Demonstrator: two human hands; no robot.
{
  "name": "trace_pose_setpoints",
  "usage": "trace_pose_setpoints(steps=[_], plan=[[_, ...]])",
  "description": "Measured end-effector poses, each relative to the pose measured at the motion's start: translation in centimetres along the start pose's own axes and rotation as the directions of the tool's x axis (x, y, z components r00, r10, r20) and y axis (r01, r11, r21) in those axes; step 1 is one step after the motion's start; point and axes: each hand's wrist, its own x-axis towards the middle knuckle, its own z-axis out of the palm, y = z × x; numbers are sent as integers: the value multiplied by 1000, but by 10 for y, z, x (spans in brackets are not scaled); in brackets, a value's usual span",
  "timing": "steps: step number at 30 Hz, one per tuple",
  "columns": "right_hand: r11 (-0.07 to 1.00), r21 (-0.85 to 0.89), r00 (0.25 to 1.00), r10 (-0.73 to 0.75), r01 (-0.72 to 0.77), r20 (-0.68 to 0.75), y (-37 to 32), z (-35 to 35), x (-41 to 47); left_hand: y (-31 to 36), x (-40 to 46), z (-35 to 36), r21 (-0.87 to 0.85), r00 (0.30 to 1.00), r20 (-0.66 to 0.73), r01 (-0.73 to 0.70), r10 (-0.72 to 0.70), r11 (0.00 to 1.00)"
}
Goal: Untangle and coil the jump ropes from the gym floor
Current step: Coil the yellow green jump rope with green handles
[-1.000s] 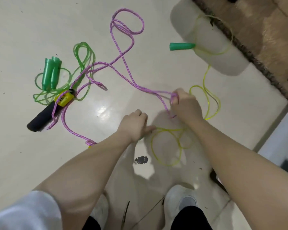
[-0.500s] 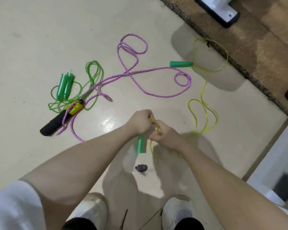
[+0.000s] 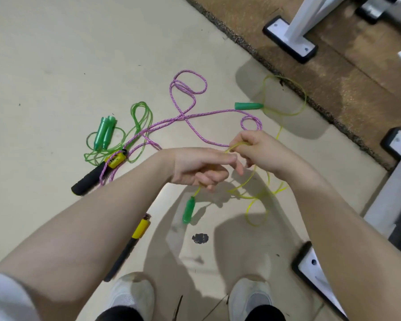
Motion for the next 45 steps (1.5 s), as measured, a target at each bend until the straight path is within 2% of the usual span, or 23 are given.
trace_pose_setpoints(steps=[2, 5, 6, 8, 9, 11, 13, 15, 16, 18, 20, 23, 24, 26, 28, 30, 34, 36, 38, 40, 41, 43, 45], plan=[[999, 45, 994, 18, -13, -105, 7, 9, 6, 6, -2, 3, -92, 995, 40, -92, 96, 991], [968, -235, 968, 26, -87, -250, 24, 23, 12, 12, -10, -6, -356, 941, 189, -201, 281, 912], [966, -245, 977, 28, -81, -214, 28, 30, 11, 13, -10, -9, -429, 934, 124, -253, 334, 867], [984, -150, 995, 97, -93, 19, 34, 42, 1, 12, -4, -12, -504, 891, -230, -453, 391, 736], [983, -103, 968, 167, -149, 190, 32, 45, -7, 9, -1, -16, -523, 831, -410, -553, 377, 648], [948, -142, 812, 318, -285, 490, 27, 42, -21, -1, 4, -28, -499, 715, -637, -668, 289, 553], [936, -207, 706, 350, -284, 616, 13, 35, -34, -19, 9, -39, -365, 649, -742, -602, 168, 710], [978, -119, 732, 209, -174, 649, -4, 28, -41, -36, 11, -40, -189, 634, -765, -387, 112, 902], [994, -9, 782, 89, -106, 617, -11, 24, -41, -40, 10, -35, -103, 669, -737, -250, 95, 963], [972, 235, 915, -92, -4, 392, -18, 12, -38, -35, 6, -25, -35, 791, -612, -20, -5, 999], [935, 336, 992, -125, 110, 23, -11, -2, -25, -24, 2, -19, -87, 904, -410, 97, -124, 991], [926, 342, 952, -53, 160, -302, 14, -5, -10, -4, 1, -6, -144, 997, -39, 67, -73, 987], [932, 331, 949, -36, 145, -313, 23, 2, -9, 0, 2, 0, -123, 999, 36, 9, -5, 992], [962, 255, 986, -58, 98, -158, 34, 20, -12, 6, 1, 10, -62, 984, 91, -148, 153, 987], [996, 65, 997, -65, 62, 47, 38, 37, -17, 11, 1, 17, -98, 966, 27, -252, 256, 963], [998, -41, 994, -46, 50, 103, 35, 49, -19, 15, 2, 19, -183, 937, -156, -338, 312, 923], [997, -51, 973, -43, 56, 225, 21, 61, -23, 9, 16, -2, -200, 703, -650, -525, 289, 827], [1000, 20, 935, 9, -17, 356, 12, 57, -26, -5, 22, -17, -49, 585, -776, -426, 234, 903], [997, 32, 873, 49, -73, 486, 0, 46, -31, -20, 20, -26, 200, 529, -806, -181, 266, 963], [994, 97, 841, -6, -55, 541, -9, 33, -33, -30, 13, -27, 337, 576, -772, 9, 271, 941], [988, 152, 870, -56, -22, 491, -12, 26, -32, -31, 10, -24, 329, 618, -751, 47, 231, 943], [962, 266, 963, -133, 68, 236, -14, 16, -26, -27, 5, -16, 259, 728, -672, 62, 134, 964], [906, 393, 987, -128, 158, -100, -8, 11, -15, -18, 3, -8, 175, 830, -555, 60, 48, 983]])
